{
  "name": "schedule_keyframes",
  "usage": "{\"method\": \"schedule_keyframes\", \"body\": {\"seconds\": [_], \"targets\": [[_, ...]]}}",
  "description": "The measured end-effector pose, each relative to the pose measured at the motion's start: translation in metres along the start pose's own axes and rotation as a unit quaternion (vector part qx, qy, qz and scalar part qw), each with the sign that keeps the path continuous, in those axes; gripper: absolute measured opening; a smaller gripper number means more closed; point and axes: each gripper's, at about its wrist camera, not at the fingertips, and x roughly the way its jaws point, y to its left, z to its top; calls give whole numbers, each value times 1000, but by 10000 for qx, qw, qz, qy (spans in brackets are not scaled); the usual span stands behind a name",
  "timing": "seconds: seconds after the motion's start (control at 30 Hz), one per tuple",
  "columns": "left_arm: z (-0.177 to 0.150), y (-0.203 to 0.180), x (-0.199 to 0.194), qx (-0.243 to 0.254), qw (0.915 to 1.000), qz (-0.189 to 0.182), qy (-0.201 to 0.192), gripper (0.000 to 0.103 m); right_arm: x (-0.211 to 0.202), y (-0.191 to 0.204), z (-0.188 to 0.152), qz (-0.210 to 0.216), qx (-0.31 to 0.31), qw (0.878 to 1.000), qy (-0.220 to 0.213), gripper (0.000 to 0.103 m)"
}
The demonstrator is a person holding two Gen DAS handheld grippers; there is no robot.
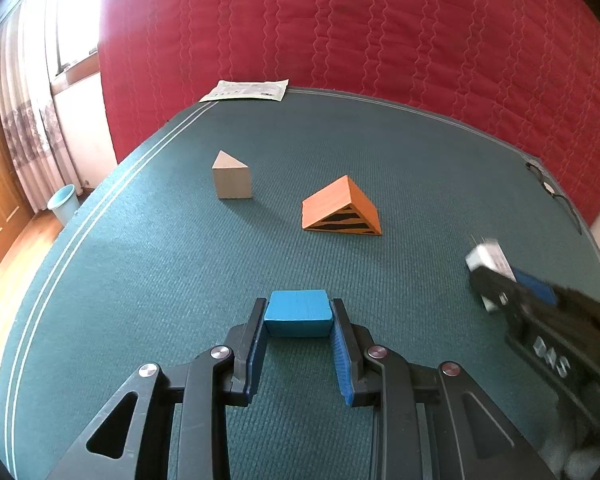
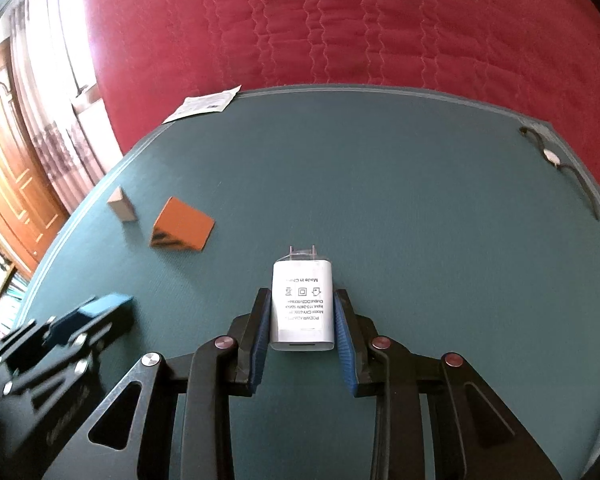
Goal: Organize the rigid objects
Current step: 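Carry the charger and blue block toward the clear basin with both grippers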
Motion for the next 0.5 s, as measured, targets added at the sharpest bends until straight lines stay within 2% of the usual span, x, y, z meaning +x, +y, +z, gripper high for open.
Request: {"method": "schedule_keyframes", "body": {"seconds": [0.5], "targets": [[-1, -5, -2, 54, 10000, 28, -32, 31, -49, -10, -50, 242, 294, 9993, 3, 31]]}}
